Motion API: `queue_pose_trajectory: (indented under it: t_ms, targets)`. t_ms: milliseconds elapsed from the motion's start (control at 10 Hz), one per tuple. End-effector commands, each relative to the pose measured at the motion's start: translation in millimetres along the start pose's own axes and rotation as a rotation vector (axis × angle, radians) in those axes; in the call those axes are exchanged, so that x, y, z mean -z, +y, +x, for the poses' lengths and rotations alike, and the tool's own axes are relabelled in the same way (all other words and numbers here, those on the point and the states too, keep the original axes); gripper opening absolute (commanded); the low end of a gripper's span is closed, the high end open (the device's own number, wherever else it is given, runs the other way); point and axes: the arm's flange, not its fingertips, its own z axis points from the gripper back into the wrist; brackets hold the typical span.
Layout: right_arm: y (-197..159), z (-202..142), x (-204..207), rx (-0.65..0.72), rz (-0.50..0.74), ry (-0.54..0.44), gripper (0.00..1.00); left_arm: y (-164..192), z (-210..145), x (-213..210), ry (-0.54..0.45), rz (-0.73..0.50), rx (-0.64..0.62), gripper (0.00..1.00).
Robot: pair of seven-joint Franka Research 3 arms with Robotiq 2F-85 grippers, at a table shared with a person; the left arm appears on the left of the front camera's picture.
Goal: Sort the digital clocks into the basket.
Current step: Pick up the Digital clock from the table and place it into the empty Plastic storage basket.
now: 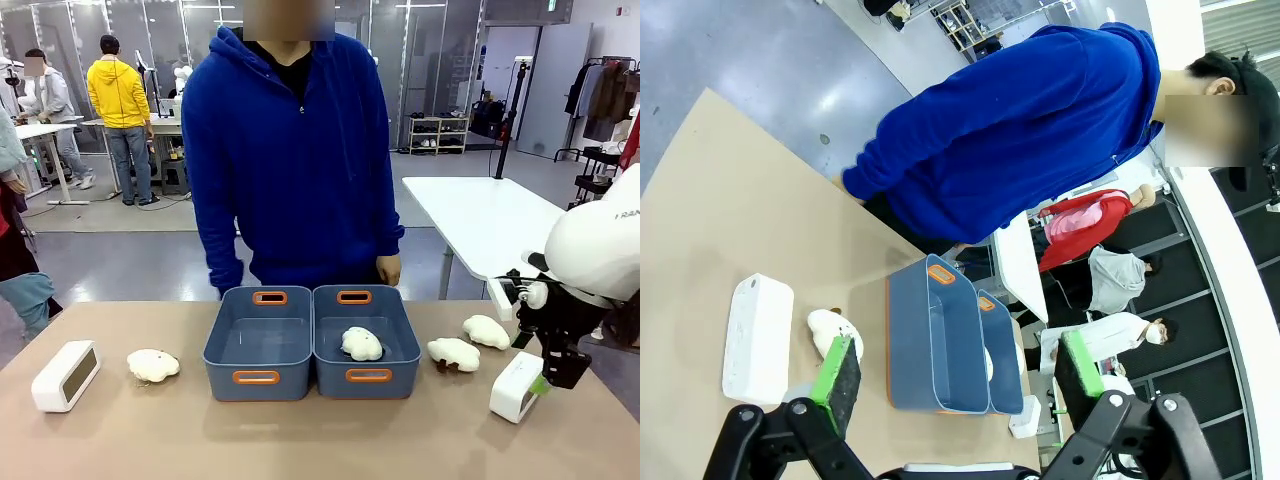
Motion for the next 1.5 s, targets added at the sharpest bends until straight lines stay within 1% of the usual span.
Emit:
queue_pose_trajectory:
  t_ms: [0,200,300,400,700,900,1000,1100,1200,1300,1400]
  targets:
    - [-22.2,-4.6,1.8,-0.02,-0.006,-0.034,1.0,0.3,0.5,0.9,0.0,-0.02,-0.006,1.0]
    - [-29.5,-4.9,9.7,-0.1,0.032,-0.004,1.0,0.3,0.5,0.9,0.0,-0.02,-0.006,1.0]
    - [-29.6,-8.3,18.8,-0.146,0.076,0.039,1.0,0.3,0.5,0.9,0.0,-0.02,-0.006,1.0]
    - [-30.1,-13.1,28.1,-0.198,0.096,0.058,1.0,0.3,0.5,0.9,0.0,-0.02,-0.006,1.0]
    - [-28.4,-13.3,49.8,-0.334,0.022,0.05,1.0,0.3,0.5,0.9,0.0,-0.02,-0.006,1.0]
    - [-32.0,-17.6,61.3,-0.356,0.041,0.068,1.0,0.3,0.5,0.9,0.0,-0.02,-0.006,1.0]
    - [-30.8,-20.2,70.0,-0.367,0.059,0.097,1.0,0.3,0.5,0.9,0.0,-0.02,-0.006,1.0]
    - [-31.0,-20.9,78.6,-0.379,0.043,0.112,1.0,0.3,0.5,0.9,0.0,-0.02,-0.006,1.0]
    - [-35.4,-16.4,84.0,-0.376,-0.006,0.065,1.0,0.3,0.5,0.9,0.0,-0.02,-0.006,1.0]
    - [-34.8,-14.6,87.2,-0.388,-0.055,0.045,0.67,0.3,0.5,0.9,0.0,-0.02,-0.006,1.0]
    - [-34.4,-15.2,89.2,-0.387,-0.062,0.052,0.4,0.3,0.5,0.9,0.0,-0.02,-0.006,1.0]
